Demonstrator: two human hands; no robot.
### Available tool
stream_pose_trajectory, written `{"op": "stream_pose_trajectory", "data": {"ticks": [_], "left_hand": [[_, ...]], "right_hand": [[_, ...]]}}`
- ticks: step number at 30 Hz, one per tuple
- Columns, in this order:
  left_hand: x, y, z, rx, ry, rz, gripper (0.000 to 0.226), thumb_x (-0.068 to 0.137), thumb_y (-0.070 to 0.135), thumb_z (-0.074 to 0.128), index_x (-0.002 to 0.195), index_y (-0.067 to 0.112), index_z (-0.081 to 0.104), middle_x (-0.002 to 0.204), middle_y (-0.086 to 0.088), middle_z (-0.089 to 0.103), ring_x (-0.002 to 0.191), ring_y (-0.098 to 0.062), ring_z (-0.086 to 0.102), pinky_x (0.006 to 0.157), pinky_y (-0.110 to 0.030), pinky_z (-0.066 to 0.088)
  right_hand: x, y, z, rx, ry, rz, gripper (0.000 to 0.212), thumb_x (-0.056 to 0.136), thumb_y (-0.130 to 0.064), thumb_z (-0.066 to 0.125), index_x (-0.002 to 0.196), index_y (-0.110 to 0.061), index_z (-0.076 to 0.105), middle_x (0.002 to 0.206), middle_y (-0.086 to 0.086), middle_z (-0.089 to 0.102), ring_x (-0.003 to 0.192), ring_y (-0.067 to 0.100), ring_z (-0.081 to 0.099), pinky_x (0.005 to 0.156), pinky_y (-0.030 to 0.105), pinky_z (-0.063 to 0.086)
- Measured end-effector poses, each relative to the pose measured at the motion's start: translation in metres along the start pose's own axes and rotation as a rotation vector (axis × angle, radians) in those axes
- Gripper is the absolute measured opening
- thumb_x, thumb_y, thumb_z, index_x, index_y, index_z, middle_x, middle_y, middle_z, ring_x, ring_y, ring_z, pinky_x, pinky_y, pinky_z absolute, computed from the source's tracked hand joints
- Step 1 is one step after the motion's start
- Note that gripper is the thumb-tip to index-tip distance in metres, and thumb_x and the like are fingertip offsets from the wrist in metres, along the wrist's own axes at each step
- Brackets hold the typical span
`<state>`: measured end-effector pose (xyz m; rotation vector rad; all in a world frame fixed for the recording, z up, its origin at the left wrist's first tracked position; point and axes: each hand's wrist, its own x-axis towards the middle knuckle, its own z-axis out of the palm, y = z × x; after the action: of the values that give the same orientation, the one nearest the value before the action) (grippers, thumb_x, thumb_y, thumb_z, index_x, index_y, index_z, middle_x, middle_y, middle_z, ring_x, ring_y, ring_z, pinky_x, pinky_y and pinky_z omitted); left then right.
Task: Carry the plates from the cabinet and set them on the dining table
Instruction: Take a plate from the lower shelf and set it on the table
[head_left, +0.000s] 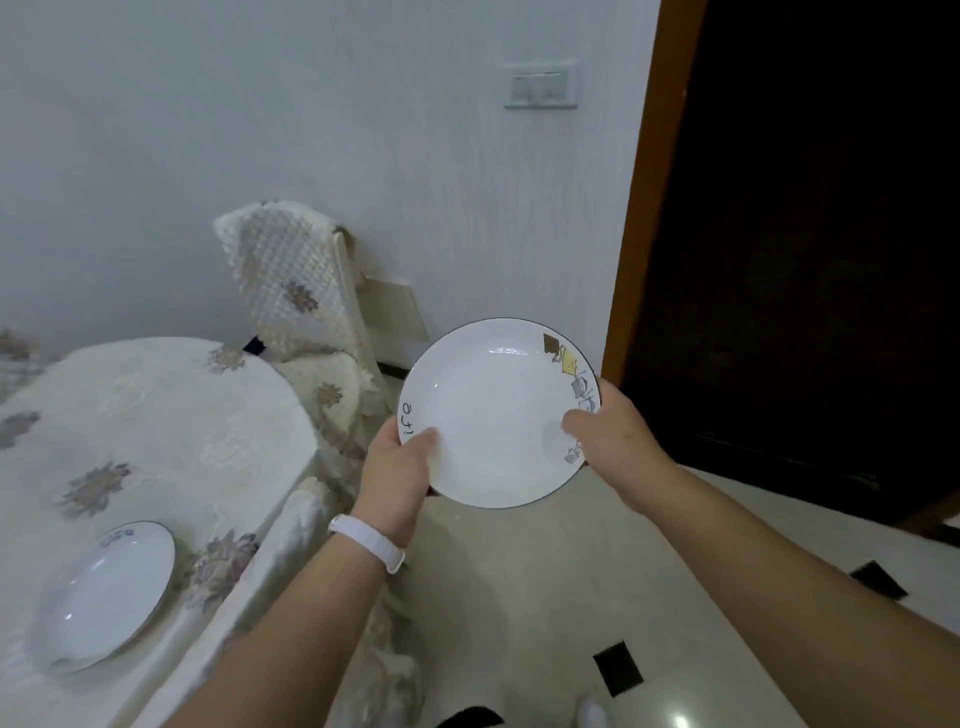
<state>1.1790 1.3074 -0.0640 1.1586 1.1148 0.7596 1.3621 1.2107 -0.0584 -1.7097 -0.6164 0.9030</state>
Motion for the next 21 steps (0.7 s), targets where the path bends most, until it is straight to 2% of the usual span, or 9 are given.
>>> {"op": "stream_pose_trajectory", "data": {"ticks": [3, 6, 9, 15, 18, 21], "left_hand": [[0.024, 0.014, -0.007, -0.033, 0.083, 0.019, 0.026, 0.086, 0.012, 0.054, 0.105, 0.026, 0.065, 0.106, -0.004, 0.073, 0.099, -0.033, 0.068, 0.085, -0.059, 0.053], [0.053, 0.02, -0.02, -0.055, 0.172, 0.012, 0.025, 0.092, 0.006, 0.05, 0.104, 0.024, 0.063, 0.104, -0.004, 0.072, 0.097, -0.032, 0.068, 0.082, -0.058, 0.055], [0.082, 0.023, -0.037, -0.084, 0.227, 0.011, 0.029, 0.093, 0.003, 0.047, 0.108, 0.021, 0.064, 0.105, -0.006, 0.073, 0.095, -0.032, 0.068, 0.08, -0.055, 0.056], [0.176, 0.042, -0.089, -0.108, 0.321, 0.015, 0.027, 0.093, 0.004, 0.048, 0.102, 0.023, 0.064, 0.105, -0.006, 0.072, 0.094, -0.031, 0.067, 0.08, -0.054, 0.056], [0.23, 0.052, -0.118, -0.139, 0.348, 0.031, 0.027, 0.092, 0.004, 0.049, 0.103, 0.022, 0.065, 0.105, -0.006, 0.072, 0.094, -0.03, 0.068, 0.081, -0.051, 0.056], [0.277, 0.062, -0.146, -0.204, 0.412, 0.023, 0.026, 0.093, 0.004, 0.048, 0.111, 0.017, 0.062, 0.105, -0.006, 0.07, 0.091, -0.03, 0.067, 0.074, -0.044, 0.057]], "right_hand": [[0.036, -0.016, 0.015, 0.003, -0.08, -0.019, 0.031, 0.083, 0.0, 0.047, 0.096, -0.025, 0.061, 0.099, -0.001, 0.071, 0.092, 0.025, 0.069, 0.073, 0.04, 0.059], [0.07, -0.033, 0.04, -0.035, -0.147, -0.038, 0.031, 0.084, 0.0, 0.046, 0.095, -0.025, 0.061, 0.1, -0.001, 0.072, 0.088, 0.023, 0.068, 0.066, 0.033, 0.057], [0.105, -0.043, 0.07, -0.074, -0.208, -0.04, 0.03, 0.084, -0.001, 0.047, 0.092, -0.026, 0.06, 0.097, -0.002, 0.071, 0.086, 0.023, 0.068, 0.066, 0.032, 0.056], [0.191, -0.071, 0.149, -0.103, -0.3, -0.063, 0.037, 0.082, -0.001, 0.046, 0.104, -0.023, 0.065, 0.1, -0.002, 0.073, 0.091, 0.022, 0.07, 0.06, 0.024, 0.053], [0.239, -0.092, 0.194, -0.139, -0.337, -0.08, 0.036, 0.083, -0.002, 0.047, 0.106, -0.023, 0.065, 0.1, -0.004, 0.074, 0.091, 0.02, 0.07, 0.062, 0.024, 0.053], [0.279, -0.114, 0.24, -0.174, -0.367, -0.102, 0.036, 0.083, -0.002, 0.047, 0.105, -0.023, 0.065, 0.1, -0.003, 0.074, 0.093, 0.021, 0.069, 0.07, 0.03, 0.055]]}}
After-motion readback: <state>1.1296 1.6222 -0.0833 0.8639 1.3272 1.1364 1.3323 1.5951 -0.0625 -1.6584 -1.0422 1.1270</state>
